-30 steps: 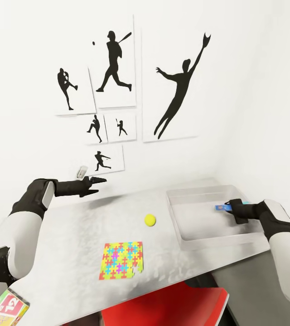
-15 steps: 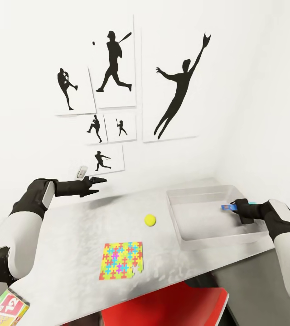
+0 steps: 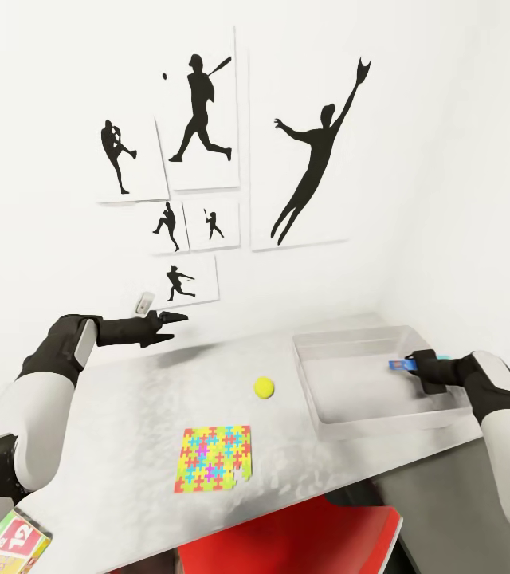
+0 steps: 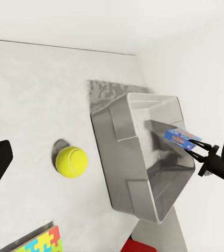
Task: Put all the toys in the child's room - the three board games (two on the bed and one on the table), the two jigsaw puzzles on the table, and the tennis ball on the table - inside the toy box on the table in the child's room.
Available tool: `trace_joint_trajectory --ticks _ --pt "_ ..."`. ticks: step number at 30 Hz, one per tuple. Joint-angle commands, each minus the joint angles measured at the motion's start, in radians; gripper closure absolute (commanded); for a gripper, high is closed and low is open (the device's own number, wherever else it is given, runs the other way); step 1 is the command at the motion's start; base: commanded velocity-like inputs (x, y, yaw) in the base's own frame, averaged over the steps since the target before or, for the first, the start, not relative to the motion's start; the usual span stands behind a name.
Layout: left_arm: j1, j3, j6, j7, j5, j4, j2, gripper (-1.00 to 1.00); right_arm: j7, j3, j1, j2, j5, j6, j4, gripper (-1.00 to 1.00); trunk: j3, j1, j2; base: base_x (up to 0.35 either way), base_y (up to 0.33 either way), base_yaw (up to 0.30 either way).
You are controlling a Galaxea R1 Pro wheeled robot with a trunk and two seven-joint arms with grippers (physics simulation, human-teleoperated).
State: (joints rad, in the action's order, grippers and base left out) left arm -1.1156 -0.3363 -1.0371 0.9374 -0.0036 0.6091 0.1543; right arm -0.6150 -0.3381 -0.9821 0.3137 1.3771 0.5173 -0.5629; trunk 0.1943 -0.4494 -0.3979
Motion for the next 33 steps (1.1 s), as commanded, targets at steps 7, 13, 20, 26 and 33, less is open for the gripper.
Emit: trace_joint_trajectory --ticks 7,13,20,26,33 --pt "-0.001 -0.003 -0.008 0.003 -0.001 0.000 0.000 -1.00 -0.006 -0.003 -0.001 -0.008 0.002 0.000 -0.002 1.00 0.002 -0.001 -0.002 0.000 0.000 0.000" --pt "-0.001 -0.003 -0.007 0.002 -0.001 0.000 0.001 -1.00 -0.005 -0.002 -0.008 -0.005 0.001 -0.004 -0.002 1.00 0.002 -0.001 -0.002 0.000 0.000 0.000" --pt "-0.001 -0.003 -0.007 0.002 -0.001 0.000 0.000 -1.00 -0.003 -0.002 -0.013 0.000 0.004 -0.004 -0.002 -1.00 0.002 -0.001 -0.002 0.000 0.000 0.000" --pt "-0.001 -0.003 -0.006 0.001 -0.001 0.000 -0.001 -1.00 0.001 -0.002 -0.013 0.001 0.006 -0.003 -0.003 -1.00 0.002 -0.001 -0.002 0.000 0.000 0.000" --pt "-0.001 -0.003 -0.006 0.002 -0.001 0.000 -0.001 -1.00 0.030 -0.002 -0.013 0.001 0.003 -0.003 -0.003 -1.00 0.002 -0.001 -0.002 0.000 0.000 0.000"
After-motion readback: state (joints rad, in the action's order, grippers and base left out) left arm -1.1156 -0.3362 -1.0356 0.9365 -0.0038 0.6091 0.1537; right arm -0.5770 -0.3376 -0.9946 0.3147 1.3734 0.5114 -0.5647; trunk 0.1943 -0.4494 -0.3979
